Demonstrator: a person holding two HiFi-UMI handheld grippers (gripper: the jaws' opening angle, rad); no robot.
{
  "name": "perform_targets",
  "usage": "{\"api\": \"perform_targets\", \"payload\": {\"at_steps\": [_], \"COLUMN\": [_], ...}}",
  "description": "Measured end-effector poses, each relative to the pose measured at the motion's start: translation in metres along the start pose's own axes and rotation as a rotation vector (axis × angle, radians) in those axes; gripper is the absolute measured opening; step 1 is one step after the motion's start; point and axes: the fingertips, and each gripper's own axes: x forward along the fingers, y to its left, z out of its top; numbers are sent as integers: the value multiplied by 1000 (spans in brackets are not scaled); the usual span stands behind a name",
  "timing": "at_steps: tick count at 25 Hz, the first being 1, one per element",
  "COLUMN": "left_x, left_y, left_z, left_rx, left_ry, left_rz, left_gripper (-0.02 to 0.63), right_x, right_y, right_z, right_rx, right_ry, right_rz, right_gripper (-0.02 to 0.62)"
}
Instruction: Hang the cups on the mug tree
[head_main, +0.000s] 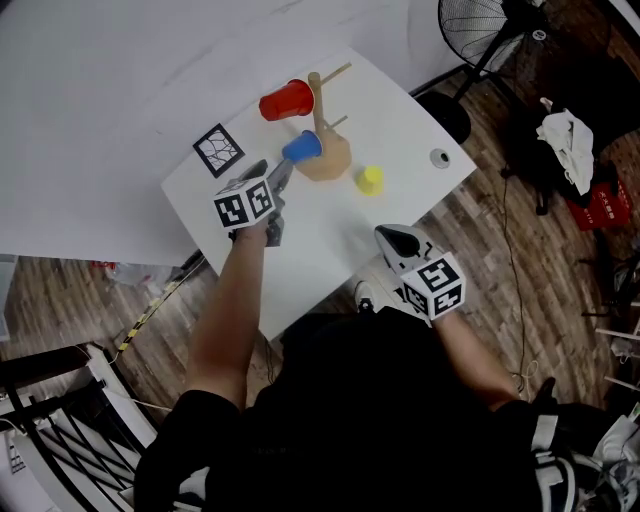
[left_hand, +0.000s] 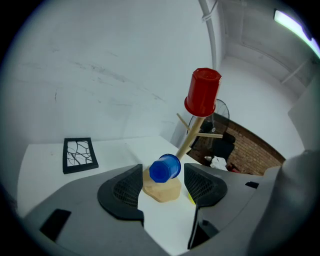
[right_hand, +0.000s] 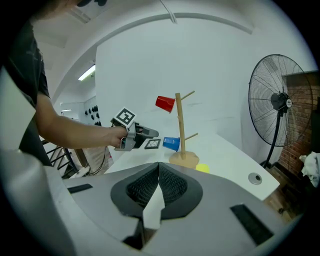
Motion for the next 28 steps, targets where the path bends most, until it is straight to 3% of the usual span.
{"api": "perform_targets", "payload": {"at_steps": [5,8,11,17,23,28], "left_x": [-30,-53,-74,-112,-142,-160], "left_y": [-10,-12,-9,7,26,33], "left_z": [-9,-13,-22,-41,-74,-100], "left_rx": [139,182,191,239,259,248], "left_ry": [28,23,25,47,118,167], "left_rz": [-15,-10,-5,21,74,69], "left_gripper": [229,183,105,31,17,17], "right_x": [12,20,31,53,74,92], "right_y": [2,4,6,-4,-27,-55], "right_z": [5,7,-6,-28,-32,-34], "right_rx": [-20,-29,-37,-27,-80,-89], "right_ry": [1,6,41,102,154,210], "right_rz": [-3,-12,-24,-80,-153,-228], "right_gripper": [6,6,6,6,6,7]}}
